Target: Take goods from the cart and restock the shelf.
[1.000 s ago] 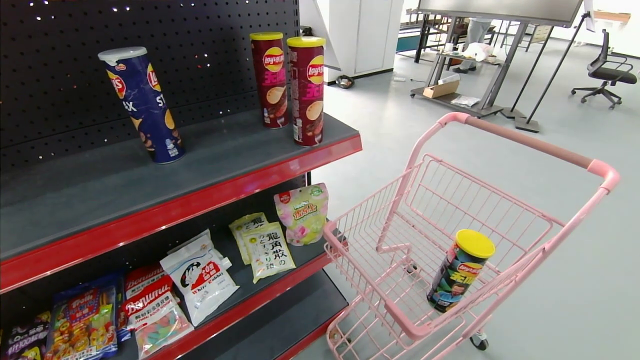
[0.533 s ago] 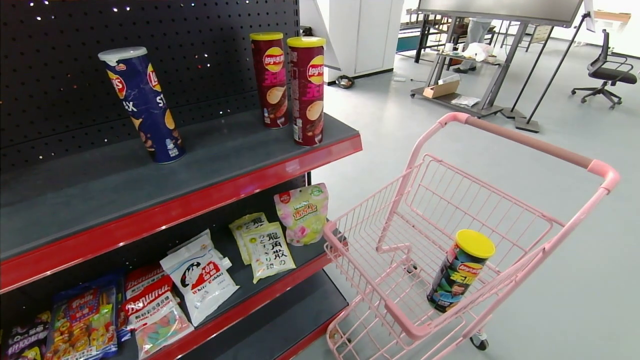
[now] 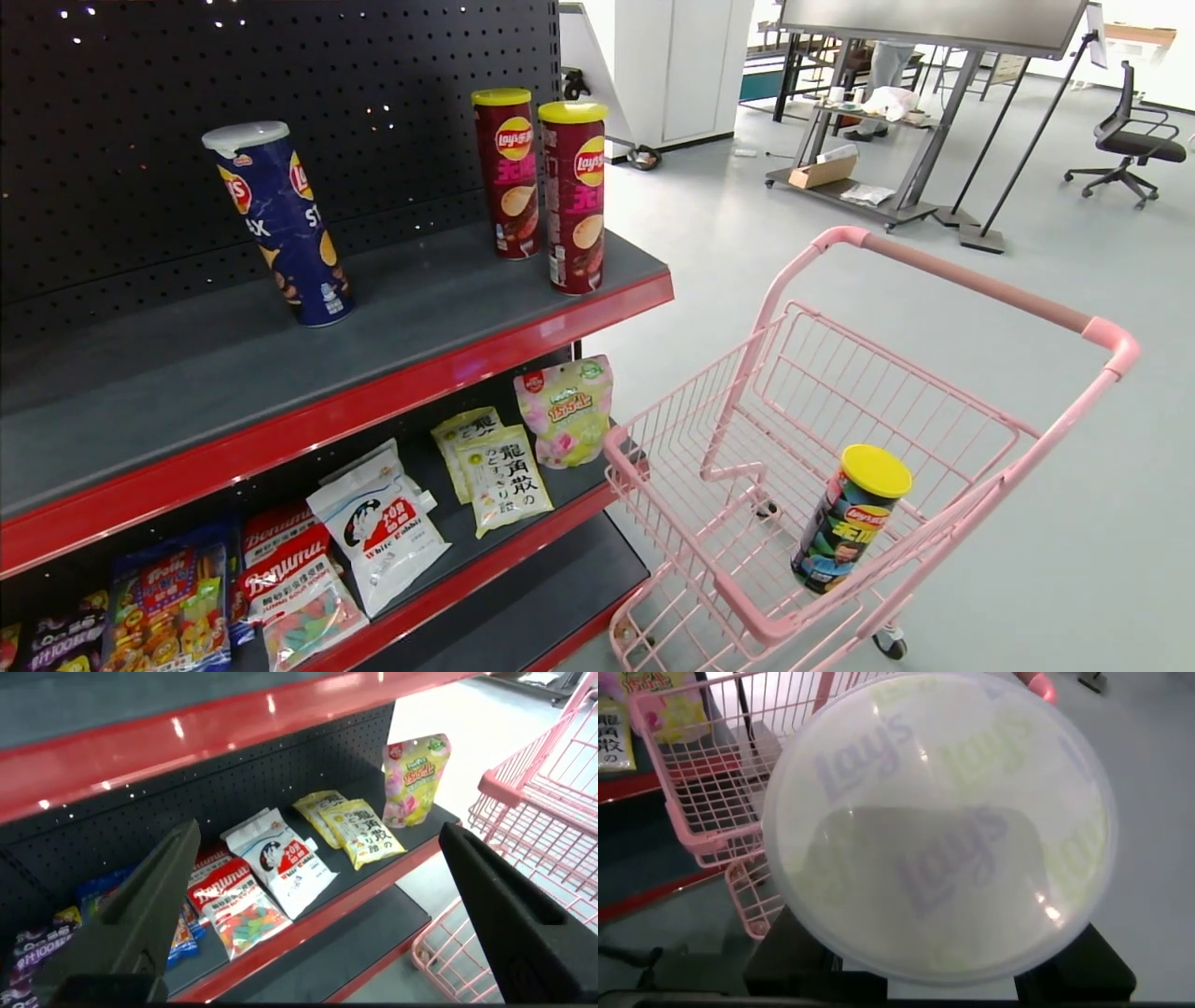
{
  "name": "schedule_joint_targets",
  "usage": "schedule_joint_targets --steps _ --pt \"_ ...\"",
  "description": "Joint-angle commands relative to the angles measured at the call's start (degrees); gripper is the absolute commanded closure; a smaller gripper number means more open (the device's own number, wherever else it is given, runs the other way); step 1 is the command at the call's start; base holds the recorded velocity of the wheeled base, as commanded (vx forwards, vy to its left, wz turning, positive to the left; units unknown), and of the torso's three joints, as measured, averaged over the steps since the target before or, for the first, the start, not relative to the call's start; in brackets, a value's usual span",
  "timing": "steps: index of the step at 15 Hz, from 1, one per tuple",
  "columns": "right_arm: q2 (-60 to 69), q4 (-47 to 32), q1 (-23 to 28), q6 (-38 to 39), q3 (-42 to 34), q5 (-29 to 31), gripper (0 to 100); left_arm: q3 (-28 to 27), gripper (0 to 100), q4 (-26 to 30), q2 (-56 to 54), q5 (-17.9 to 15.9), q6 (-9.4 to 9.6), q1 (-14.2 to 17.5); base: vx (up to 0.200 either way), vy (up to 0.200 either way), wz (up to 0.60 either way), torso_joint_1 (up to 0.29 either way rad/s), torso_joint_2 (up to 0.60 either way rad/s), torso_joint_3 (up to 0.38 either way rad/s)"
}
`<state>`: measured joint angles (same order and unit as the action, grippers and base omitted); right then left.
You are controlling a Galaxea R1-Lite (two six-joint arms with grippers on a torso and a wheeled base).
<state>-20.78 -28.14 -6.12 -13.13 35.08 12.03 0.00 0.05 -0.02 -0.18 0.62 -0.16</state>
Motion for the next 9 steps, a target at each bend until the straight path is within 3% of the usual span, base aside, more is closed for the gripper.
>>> schedule_joint_targets --steps 1,9 --pt "-2.07 1.33 -0.38 0.03 -0.02 0.01 100 0.00 0 0.04 0.02 0.01 -0.01 -0.02 0.000 0.000 0.00 0.207 -0.56 -0.354" --pt "-8.83 7.39 -0.21 -0.05 0.07 0.18 100 0.00 0 0.04 0.02 0.01 -0.01 -0.02 0.000 0.000 0.00 0.187 -0.46 -0.273"
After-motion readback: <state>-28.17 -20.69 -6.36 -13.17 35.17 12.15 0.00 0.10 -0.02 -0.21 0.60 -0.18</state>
